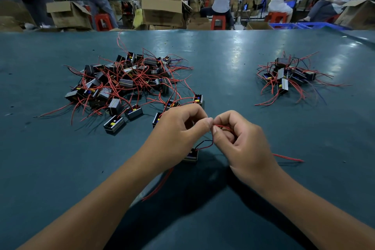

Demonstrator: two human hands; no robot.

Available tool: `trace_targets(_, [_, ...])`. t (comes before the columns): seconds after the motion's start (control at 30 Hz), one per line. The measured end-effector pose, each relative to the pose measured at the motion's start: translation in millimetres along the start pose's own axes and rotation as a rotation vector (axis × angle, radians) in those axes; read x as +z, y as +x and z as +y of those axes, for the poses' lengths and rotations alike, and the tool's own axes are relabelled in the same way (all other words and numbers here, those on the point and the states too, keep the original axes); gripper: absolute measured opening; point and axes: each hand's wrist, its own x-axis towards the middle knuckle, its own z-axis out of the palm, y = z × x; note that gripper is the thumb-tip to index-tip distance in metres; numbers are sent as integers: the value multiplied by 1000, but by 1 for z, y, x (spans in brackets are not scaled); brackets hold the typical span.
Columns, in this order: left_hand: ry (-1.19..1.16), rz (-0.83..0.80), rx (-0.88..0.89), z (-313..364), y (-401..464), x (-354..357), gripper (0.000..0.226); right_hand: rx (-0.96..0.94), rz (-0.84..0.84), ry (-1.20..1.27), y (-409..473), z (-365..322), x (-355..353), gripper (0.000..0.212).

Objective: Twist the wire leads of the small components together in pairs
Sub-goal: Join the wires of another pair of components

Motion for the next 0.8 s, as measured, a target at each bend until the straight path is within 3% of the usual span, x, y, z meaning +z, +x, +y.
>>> trace_targets(0.13, [-527, -87, -493, 9, 0, 4, 27, -86, -27, -151, -2, -3, 0, 13])
trace_targets(0.2, [-614, -119, -540, 9, -1, 3, 24, -86, -26, -160, -2, -2, -2, 10])
trace_targets(0.33, [-35, -47, 8, -2, 3, -15, 11, -54, -8, -105, 1, 1, -5, 8])
trace_targets(0.43, [197, -86, 292, -8, 4, -21, 15, -58, -32, -79, 1, 2, -6, 7])
trace_targets(0.57, [217, -38, 430, -12, 7, -20, 16, -69, -81, -40, 0, 4, -8, 8])
trace_targets(0.8, [221, -67, 439, -7, 6, -22, 16, -99, -101, -36, 0, 5, -9, 7])
